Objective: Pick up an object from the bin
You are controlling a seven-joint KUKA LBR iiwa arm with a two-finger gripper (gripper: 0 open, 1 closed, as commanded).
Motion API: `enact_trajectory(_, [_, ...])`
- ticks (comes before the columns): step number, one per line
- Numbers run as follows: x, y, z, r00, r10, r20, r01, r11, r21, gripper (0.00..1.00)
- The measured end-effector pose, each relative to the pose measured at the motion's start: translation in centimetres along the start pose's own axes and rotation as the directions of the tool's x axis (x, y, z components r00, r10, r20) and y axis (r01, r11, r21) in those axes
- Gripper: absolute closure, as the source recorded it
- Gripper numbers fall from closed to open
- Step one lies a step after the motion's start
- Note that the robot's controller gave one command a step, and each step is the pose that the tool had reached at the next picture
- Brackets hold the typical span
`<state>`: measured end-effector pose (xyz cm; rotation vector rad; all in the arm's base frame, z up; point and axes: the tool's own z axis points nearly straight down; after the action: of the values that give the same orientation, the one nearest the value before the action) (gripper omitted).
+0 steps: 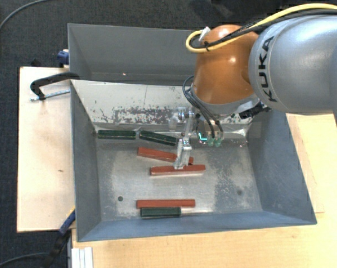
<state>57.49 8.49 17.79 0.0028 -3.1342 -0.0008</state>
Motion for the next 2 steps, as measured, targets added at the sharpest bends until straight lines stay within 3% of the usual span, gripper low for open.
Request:
enact_trajectory(1, [-0.18,0.67,10.85,0.999,-0.033,0.015,0.033,0.999,-0.002,0.00])
enact_trajectory(2, [-0.11,0.72,10.57,0.999,-0.033,0.010,0.033,0.999,-0.003,1.00])
